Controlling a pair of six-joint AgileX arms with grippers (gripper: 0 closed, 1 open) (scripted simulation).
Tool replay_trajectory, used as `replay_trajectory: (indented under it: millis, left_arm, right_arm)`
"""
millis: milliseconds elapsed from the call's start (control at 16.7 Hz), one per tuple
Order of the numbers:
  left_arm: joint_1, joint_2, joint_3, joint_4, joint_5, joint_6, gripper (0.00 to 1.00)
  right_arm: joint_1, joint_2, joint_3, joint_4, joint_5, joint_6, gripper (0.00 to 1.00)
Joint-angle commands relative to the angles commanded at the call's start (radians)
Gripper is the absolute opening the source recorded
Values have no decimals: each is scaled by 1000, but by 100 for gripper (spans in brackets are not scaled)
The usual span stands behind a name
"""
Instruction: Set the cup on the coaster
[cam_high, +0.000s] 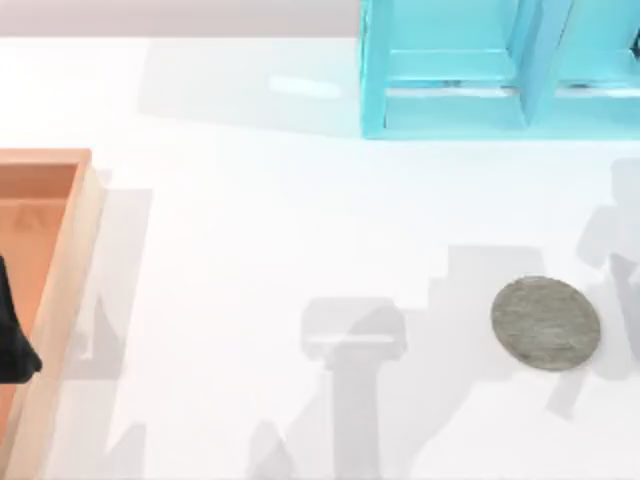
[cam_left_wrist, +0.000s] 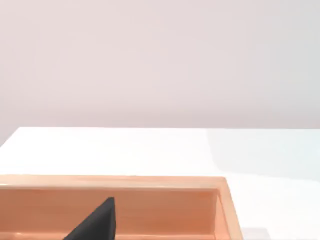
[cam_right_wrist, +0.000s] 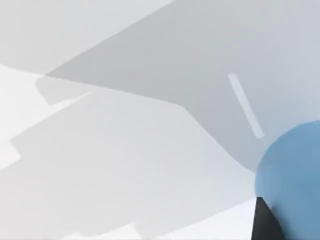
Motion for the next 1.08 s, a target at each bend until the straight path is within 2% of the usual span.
replay_trajectory:
  millis: [720, 900, 1080]
  left_arm:
    - [0, 0, 0, 0, 0, 0, 100]
    - [0, 0, 0, 0, 0, 0, 100]
    - [0, 0, 0, 0, 0, 0, 100]
  right_arm:
    - [374, 55, 221, -161, 6, 1192, 0]
    - [439, 53, 254, -182, 8, 1390, 0]
    - [477, 46, 271, -191, 10, 1499, 0]
